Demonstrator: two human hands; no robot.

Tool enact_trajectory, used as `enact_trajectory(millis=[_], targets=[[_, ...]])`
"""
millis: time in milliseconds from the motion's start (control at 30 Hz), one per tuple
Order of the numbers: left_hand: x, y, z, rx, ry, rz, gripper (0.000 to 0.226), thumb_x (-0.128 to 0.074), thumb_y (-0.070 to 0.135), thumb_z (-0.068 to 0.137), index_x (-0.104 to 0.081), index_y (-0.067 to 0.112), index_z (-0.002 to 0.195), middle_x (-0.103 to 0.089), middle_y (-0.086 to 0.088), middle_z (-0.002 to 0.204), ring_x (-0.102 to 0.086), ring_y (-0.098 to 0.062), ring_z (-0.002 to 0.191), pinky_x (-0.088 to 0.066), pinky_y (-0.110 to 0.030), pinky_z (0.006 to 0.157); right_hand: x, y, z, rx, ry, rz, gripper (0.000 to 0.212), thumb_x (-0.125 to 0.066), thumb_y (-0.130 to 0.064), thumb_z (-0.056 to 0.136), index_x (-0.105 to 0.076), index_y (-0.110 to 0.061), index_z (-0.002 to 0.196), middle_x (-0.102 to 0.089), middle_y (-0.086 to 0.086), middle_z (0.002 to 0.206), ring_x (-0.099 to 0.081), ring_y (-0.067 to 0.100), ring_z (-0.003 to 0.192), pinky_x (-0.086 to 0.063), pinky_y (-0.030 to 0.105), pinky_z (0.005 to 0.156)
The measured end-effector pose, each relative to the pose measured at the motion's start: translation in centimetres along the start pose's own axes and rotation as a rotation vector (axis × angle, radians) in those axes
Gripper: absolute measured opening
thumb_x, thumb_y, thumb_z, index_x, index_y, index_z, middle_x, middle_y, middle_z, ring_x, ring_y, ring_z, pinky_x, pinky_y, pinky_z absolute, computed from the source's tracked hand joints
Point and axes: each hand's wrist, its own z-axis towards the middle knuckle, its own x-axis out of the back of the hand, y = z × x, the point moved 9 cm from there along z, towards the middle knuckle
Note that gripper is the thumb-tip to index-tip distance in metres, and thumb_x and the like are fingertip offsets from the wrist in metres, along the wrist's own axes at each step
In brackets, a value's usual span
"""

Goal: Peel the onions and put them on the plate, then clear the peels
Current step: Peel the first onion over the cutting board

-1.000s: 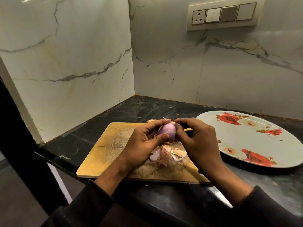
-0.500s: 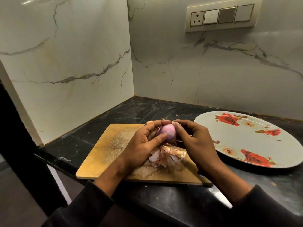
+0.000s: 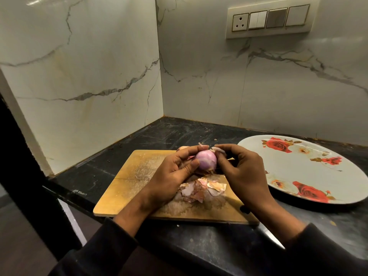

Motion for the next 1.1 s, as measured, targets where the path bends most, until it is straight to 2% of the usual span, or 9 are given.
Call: enact_trajectory(millis=[100, 167, 300, 400, 533, 633, 733, 900, 1100], targets=[[0.2, -0.5, 0.1, 0.027, 0.013, -0.038, 0.036, -0.052, 0.019, 0.096, -0.060, 0.024, 0.131, -0.063, 0.003, 0.134, -0.060, -0.018, 0.127, -0.053, -0.038, 0.102, -0.8, 1.0, -0.1, -0.087, -0.066, 0.114, 0.019, -0.065, -0.020, 0.097, -0.072, -0.019, 0.114, -0.073, -0.006, 0.101, -0.071, 0.015, 0.096, -0.064, 0.038, 0.078], [0.2, -0.9, 0.2, 0.054, 0.029, -0.079, 0.036, -0.050, 0.024, 0.095, -0.061, 0.026, 0.129, -0.063, 0.005, 0.134, -0.058, -0.017, 0.128, -0.052, -0.039, 0.104, -1.5, 1.1, -0.4, -0.117, -0.097, 0.170, 0.020, -0.064, -0.021, 0.097, -0.071, -0.020, 0.116, -0.072, -0.004, 0.104, -0.071, 0.017, 0.099, -0.064, 0.041, 0.078], [0.6, -0.6, 0.1, 0.009, 0.090, 0.064, 0.042, -0.062, 0.024, 0.092, -0.058, 0.020, 0.134, -0.057, 0.001, 0.136, -0.058, -0.017, 0.127, -0.053, -0.038, 0.101, -1.2, 0.0, -0.6, -0.054, -0.046, 0.146, 0.015, -0.064, -0.017, 0.097, -0.069, -0.025, 0.108, -0.070, -0.012, 0.096, -0.071, 0.009, 0.090, -0.064, 0.031, 0.075], [0.9, -0.2, 0.1, -0.028, 0.124, 0.090, 0.044, -0.070, 0.011, 0.087, -0.060, 0.014, 0.130, -0.062, 0.002, 0.129, -0.061, -0.015, 0.122, -0.056, -0.031, 0.094, -1.6, 0.0, -0.9, -0.038, -0.068, 0.159, 0.014, -0.064, -0.020, 0.097, -0.066, -0.028, 0.108, -0.070, -0.013, 0.096, -0.071, 0.008, 0.089, -0.062, 0.026, 0.074], [0.5, 0.3, -0.1, -0.032, 0.108, 0.012, 0.039, -0.063, 0.000, 0.091, -0.059, 0.011, 0.128, -0.070, 0.013, 0.117, -0.065, -0.008, 0.115, -0.056, -0.022, 0.087, -2.4, 0.4, -1.0, -0.093, -0.158, 0.275, 0.024, -0.060, -0.037, 0.093, -0.070, -0.028, 0.112, -0.074, -0.007, 0.100, -0.072, 0.011, 0.094, -0.062, 0.032, 0.077], [0.6, 0.1, -0.3, -0.012, 0.116, -0.037, 0.037, -0.061, 0.002, 0.092, -0.059, 0.008, 0.129, -0.071, 0.017, 0.115, -0.067, -0.009, 0.112, -0.057, -0.025, 0.087, -3.1, 0.8, -1.2, -0.171, -0.207, 0.394, 0.017, -0.060, -0.028, 0.096, -0.071, -0.033, 0.108, -0.076, -0.003, 0.098, -0.074, 0.015, 0.085, -0.063, 0.034, 0.069], [0.4, -0.2, -0.5, 0.005, 0.132, -0.053, 0.037, -0.062, 0.005, 0.091, -0.060, 0.007, 0.128, -0.071, 0.010, 0.115, -0.068, -0.015, 0.112, -0.059, -0.030, 0.089, -2.7, 0.6, -1.2, -0.134, -0.180, 0.304, 0.023, -0.057, -0.016, 0.100, -0.070, -0.034, 0.105, -0.075, -0.005, 0.094, -0.074, 0.017, 0.077, -0.064, 0.036, 0.066], [0.5, -0.3, -0.6, -0.014, 0.172, -0.069, 0.040, -0.065, 0.010, 0.088, -0.062, 0.006, 0.128, -0.064, -0.011, 0.127, -0.066, -0.023, 0.117, -0.057, -0.038, 0.095, -2.1, -0.4, -1.1, -0.024, -0.122, 0.069, 0.019, -0.055, -0.020, 0.102, -0.072, -0.025, 0.108, -0.067, -0.019, 0.083, -0.069, 0.006, 0.075, -0.060, 0.023, 0.066], [-0.1, 0.0, -0.6, -0.028, 0.138, -0.048, 0.042, -0.067, 0.011, 0.087, -0.061, 0.008, 0.129, -0.062, -0.010, 0.128, -0.064, -0.019, 0.120, -0.055, -0.035, 0.098, -1.6, -0.2, -0.8, -0.009, -0.068, -0.010, 0.015, -0.060, -0.018, 0.099, -0.074, -0.017, 0.105, -0.065, -0.019, 0.078, -0.068, 0.004, 0.072, -0.057, 0.017, 0.062]])
